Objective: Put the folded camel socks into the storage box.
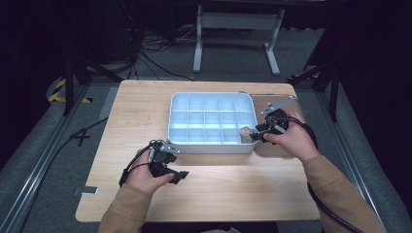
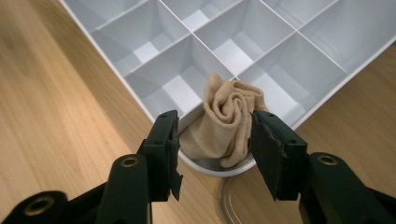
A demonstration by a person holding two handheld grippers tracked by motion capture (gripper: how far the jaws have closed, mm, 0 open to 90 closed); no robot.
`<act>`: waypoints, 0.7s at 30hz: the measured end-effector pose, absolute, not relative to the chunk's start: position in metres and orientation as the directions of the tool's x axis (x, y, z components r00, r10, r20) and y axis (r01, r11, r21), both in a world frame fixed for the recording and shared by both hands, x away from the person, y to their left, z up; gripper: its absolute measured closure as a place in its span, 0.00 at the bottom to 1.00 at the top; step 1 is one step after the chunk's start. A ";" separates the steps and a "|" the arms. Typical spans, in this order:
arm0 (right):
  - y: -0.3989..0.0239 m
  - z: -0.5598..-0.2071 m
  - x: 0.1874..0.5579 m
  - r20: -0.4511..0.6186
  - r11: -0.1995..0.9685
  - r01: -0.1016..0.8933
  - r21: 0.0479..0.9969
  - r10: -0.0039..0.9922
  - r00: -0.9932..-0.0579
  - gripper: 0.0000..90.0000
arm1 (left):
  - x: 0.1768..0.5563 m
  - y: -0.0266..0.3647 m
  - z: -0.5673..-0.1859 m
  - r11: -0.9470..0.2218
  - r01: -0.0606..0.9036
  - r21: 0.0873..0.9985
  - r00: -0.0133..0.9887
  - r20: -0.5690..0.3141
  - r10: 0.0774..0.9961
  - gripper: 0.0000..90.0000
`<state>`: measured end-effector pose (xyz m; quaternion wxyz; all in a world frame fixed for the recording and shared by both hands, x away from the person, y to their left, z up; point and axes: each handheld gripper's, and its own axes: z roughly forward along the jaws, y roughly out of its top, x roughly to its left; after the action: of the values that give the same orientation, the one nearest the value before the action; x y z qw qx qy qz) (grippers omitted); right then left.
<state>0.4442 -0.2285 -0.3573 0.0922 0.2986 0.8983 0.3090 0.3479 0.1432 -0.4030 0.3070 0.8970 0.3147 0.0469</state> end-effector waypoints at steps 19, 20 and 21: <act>-0.244 -0.354 0.394 0.066 0.586 0.404 0.703 0.511 -0.857 0.58 | 0.349 0.140 -0.399 -0.628 0.523 0.577 0.816 -0.126 0.564 0.33; -0.243 -0.356 0.392 0.065 0.589 0.398 0.704 0.504 -0.861 0.57 | 0.349 0.140 -0.399 -0.631 0.520 0.576 0.819 -0.124 0.561 0.33; -0.242 -0.358 0.390 0.070 0.587 0.397 0.706 0.500 -0.863 0.57 | 0.348 0.140 -0.399 -0.628 0.520 0.578 0.819 -0.129 0.560 0.33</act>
<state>0.3897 -0.2416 -0.3582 0.0682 0.2526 0.8881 0.3780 0.3479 0.1397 -0.3994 0.3103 0.9017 0.2994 0.0316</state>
